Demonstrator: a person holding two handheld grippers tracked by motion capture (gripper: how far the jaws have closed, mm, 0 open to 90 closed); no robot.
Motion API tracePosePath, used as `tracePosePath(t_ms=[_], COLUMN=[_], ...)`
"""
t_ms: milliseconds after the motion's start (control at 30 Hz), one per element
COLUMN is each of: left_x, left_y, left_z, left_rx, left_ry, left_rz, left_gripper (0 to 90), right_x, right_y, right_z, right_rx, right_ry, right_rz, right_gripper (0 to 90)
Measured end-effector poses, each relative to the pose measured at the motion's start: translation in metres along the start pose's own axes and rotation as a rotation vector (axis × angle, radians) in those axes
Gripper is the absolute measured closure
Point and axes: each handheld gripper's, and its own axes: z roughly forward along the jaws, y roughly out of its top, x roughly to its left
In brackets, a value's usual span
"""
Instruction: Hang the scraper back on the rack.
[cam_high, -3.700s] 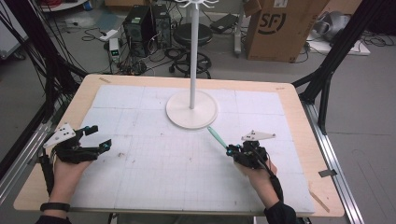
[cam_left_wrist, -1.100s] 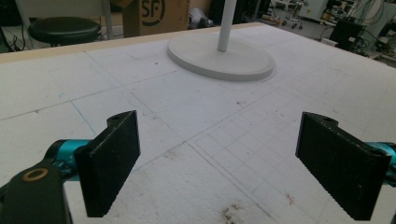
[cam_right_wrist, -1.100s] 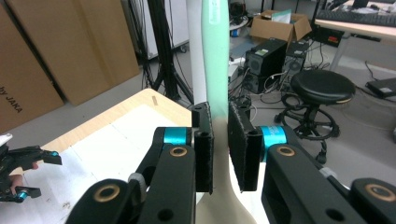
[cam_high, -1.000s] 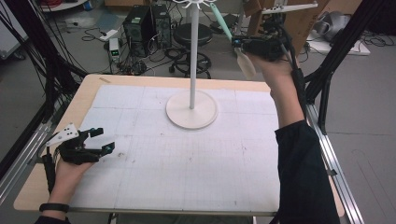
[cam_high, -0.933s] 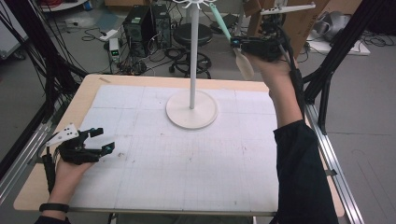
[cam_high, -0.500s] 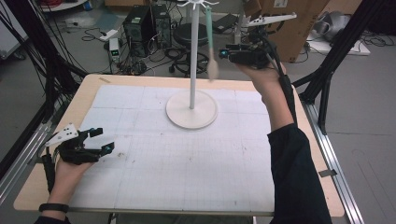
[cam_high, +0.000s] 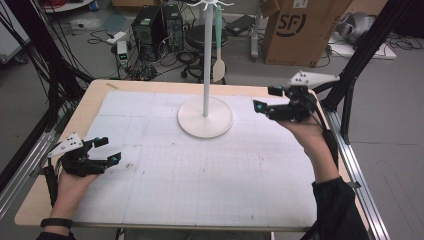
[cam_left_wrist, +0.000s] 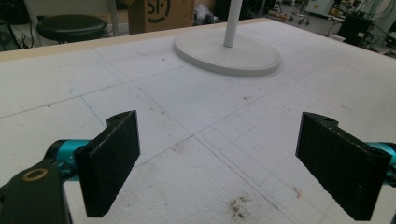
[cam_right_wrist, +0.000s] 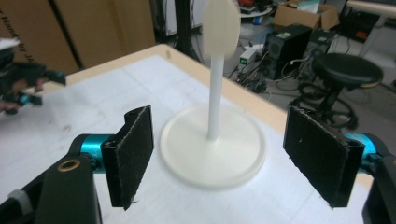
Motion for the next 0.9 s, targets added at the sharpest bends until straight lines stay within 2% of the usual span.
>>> tracePosePath(t_ms=[100,233,333,467,567,667,767,900], left_x=[0.001,0.003,0.005,0.007,0.007,0.007,0.009,0.009], left_y=[0.000,-0.001,-0.002,-0.003,-0.003,-0.003,-0.004,-0.005], left_z=[-0.001,-0.002,-0.002,-0.004,-0.005,-0.006,-0.005,-0.003], left_rx=[-0.001,-0.006,-0.005,-0.008,-0.011,-0.007,0.001,0.022], left_ry=[0.006,0.023,0.037,0.053,0.059,0.071,0.077,0.089], left_rz=[0.000,-0.005,-0.012,-0.021,-0.018,-0.018,-0.017,-0.009], left_gripper=[14.1,14.1,14.1,14.1,14.2,14.1,14.1,14.1], right_x=[-0.004,-0.007,-0.008,-0.008,-0.008,-0.008,-0.010,-0.014], right_y=[-0.029,-0.070,-0.102,-0.134,-0.157,-0.173,-0.184,-0.193], right_z=[-0.011,-0.025,-0.034,-0.039,-0.039,-0.038,-0.036,-0.037], right_rx=[-0.011,-0.020,-0.037,-0.049,-0.033,-0.020,0.023,0.020], right_ry=[-0.007,-0.021,-0.001,-0.017,-0.046,-0.081,-0.123,-0.181], right_rz=[0.018,0.065,0.130,0.152,0.160,0.157,0.142,0.137], right_gripper=[20.5,17.2,16.3,16.3,16.3,16.4,16.4,16.4])
